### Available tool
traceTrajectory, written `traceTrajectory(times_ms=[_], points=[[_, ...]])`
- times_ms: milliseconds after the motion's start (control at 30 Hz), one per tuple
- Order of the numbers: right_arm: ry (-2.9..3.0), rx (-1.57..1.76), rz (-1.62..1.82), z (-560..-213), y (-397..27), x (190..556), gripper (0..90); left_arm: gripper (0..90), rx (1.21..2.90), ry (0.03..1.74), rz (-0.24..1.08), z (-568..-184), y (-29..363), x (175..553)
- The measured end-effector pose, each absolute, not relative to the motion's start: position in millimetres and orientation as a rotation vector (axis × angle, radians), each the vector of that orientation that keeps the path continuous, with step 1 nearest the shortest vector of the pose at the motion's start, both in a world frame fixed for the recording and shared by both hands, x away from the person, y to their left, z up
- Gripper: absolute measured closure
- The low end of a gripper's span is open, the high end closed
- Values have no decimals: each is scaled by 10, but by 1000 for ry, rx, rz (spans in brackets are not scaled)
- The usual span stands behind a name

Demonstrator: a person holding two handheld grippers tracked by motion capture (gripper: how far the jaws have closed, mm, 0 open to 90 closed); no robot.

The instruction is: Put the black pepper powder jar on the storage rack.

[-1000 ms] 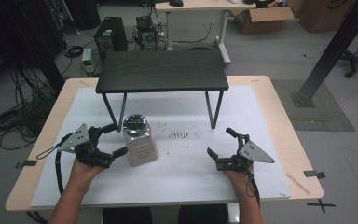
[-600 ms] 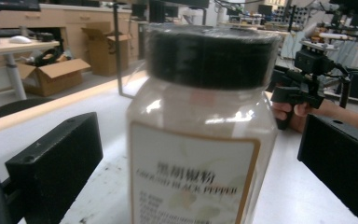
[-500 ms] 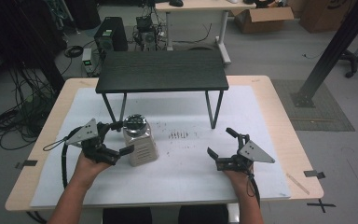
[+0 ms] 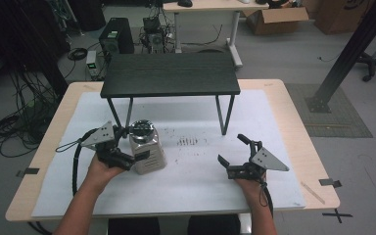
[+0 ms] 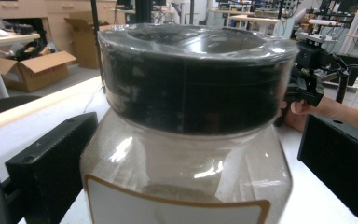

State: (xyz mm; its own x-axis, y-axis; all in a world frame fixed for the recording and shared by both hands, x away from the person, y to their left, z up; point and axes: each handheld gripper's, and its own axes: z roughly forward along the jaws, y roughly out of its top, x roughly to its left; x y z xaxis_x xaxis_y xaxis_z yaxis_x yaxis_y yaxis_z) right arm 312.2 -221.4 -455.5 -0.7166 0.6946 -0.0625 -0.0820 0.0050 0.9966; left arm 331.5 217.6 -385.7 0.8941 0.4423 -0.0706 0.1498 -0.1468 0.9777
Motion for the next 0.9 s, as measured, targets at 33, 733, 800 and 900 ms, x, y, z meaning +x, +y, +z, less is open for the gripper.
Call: traceTrajectory(times_ms=[33,733,800,900], points=[[1721,632,1770,-4555,-2214,3122,0,2,1721,454,270,-3861,2170,3321],[1721,635,1771,-4555,-2216,3123,0,68,1781,455,276,-3898,2076,3399],[1721,635,1770,-4555,-2215,3124,0,89,1780,453,277,-3897,2079,3399],[1722,636,1770,-4554,-2215,3124,0,102,1775,453,274,-3895,2085,3403]])
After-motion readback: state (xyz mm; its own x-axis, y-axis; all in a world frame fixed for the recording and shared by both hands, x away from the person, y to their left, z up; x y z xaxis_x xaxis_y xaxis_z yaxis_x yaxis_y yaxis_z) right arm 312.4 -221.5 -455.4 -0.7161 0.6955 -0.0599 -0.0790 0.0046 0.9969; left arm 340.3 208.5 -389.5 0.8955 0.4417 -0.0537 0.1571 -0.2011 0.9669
